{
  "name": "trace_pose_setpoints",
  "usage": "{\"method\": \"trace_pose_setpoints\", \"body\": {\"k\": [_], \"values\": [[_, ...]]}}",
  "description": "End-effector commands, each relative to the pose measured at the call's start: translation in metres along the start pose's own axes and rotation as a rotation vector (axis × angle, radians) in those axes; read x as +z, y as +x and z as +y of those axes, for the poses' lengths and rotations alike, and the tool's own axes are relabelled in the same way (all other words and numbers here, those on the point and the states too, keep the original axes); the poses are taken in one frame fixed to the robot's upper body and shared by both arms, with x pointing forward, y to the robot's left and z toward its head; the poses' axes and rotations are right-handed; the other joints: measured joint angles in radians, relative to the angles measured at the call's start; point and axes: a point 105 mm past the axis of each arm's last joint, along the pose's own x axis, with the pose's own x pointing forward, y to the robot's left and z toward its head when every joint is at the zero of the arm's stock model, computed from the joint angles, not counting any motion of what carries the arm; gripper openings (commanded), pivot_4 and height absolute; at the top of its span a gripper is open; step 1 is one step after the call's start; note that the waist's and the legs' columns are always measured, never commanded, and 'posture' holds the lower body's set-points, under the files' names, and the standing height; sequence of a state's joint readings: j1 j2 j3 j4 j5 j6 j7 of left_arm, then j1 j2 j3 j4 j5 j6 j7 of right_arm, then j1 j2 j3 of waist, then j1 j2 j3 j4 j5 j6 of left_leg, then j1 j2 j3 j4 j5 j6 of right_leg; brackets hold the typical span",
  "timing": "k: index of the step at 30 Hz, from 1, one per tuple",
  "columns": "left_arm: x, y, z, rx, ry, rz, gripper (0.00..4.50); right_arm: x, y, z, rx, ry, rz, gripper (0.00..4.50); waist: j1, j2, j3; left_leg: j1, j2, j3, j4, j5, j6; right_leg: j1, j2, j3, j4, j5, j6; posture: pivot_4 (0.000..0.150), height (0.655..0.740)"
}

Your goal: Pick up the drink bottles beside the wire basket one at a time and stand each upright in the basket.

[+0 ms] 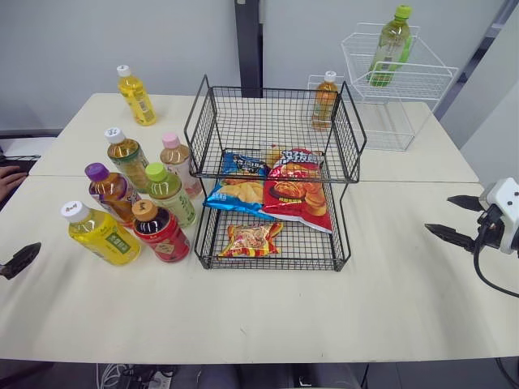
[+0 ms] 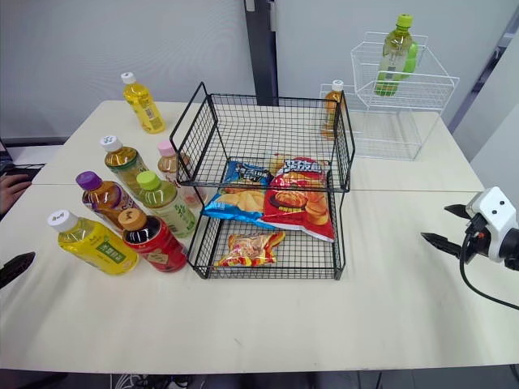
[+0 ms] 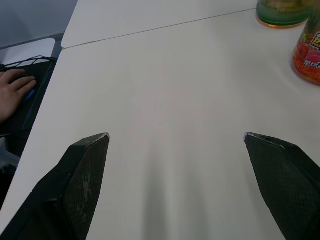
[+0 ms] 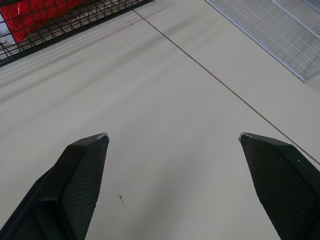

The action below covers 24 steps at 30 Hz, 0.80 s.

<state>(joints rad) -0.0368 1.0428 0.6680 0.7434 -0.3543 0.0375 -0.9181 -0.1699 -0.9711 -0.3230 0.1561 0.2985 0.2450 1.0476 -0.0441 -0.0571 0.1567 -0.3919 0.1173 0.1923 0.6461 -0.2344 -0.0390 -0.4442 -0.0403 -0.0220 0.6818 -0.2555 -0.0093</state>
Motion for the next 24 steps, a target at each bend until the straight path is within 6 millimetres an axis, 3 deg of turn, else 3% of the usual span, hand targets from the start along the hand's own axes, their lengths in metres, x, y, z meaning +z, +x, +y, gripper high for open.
{"method": "trace_pose_setpoints", "body": {"k": [1, 8, 13, 17, 21, 24], "values": [[0.019, -0.002, 0.008, 0.029, 0.007, -0.067, 4.49, 0.021, -0.007, -0.007, -0.054, -0.039, -0.083, 4.5, 0.0, 0.0, 0.0, 0.0, 0.0, 0.0, 0.0, 0.0, 0.0, 0.0, 0.0, 0.0, 0.0, 0.0, 0.0, 0.15, 0.7148], [0.016, 0.005, -0.004, 0.004, -0.029, -0.077, 4.49, 0.079, -0.038, -0.02, -0.176, -0.059, -0.298, 4.5, 0.001, 0.0, 0.0, 0.0, 0.0, -0.001, 0.0, 0.0, 0.0, 0.0, 0.0, 0.0, 0.0, 0.0, 0.0, 0.15, 0.7148], [0.015, 0.009, -0.01, -0.012, -0.044, -0.079, 4.49, 0.145, -0.055, 0.0, -0.031, -0.101, -0.45, 4.5, -0.002, 0.001, 0.0, 0.0, 0.0, -0.002, 0.0, 0.0, 0.0, 0.001, 0.0, 0.0, 0.0, 0.0, 0.0, 0.15, 0.7148], [0.017, 0.007, -0.014, -0.026, -0.045, -0.088, 4.49, 0.189, -0.037, 0.04, 0.223, -0.149, -0.547, 4.5, -0.008, -0.002, -0.002, 0.001, 0.0, -0.008, 0.0, 0.0, 0.0, 0.002, 0.001, -0.001, 0.0, -0.001, -0.001, 0.15, 0.7148], [0.023, -0.006, -0.017, -0.033, -0.038, -0.105, 4.49, 0.209, -0.016, 0.073, 0.437, -0.185, -0.586, 4.5, -0.014, -0.003, -0.002, 0.0, 0.001, -0.011, 0.0, 0.0, 0.0, 0.002, 0.0, -0.002, 0.0, -0.001, -0.002, 0.15, 0.7148], [0.029, -0.028, -0.022, -0.04, -0.022, -0.125, 4.49, 0.218, 0.001, 0.096, 0.588, -0.231, -0.599, 4.5, -0.017, -0.003, -0.002, -0.003, 0.0, -0.013, 0.0, 0.0, 0.0, 0.0, 0.0, -0.004, 0.0, -0.001, -0.003, 0.15, 0.7148]]}}
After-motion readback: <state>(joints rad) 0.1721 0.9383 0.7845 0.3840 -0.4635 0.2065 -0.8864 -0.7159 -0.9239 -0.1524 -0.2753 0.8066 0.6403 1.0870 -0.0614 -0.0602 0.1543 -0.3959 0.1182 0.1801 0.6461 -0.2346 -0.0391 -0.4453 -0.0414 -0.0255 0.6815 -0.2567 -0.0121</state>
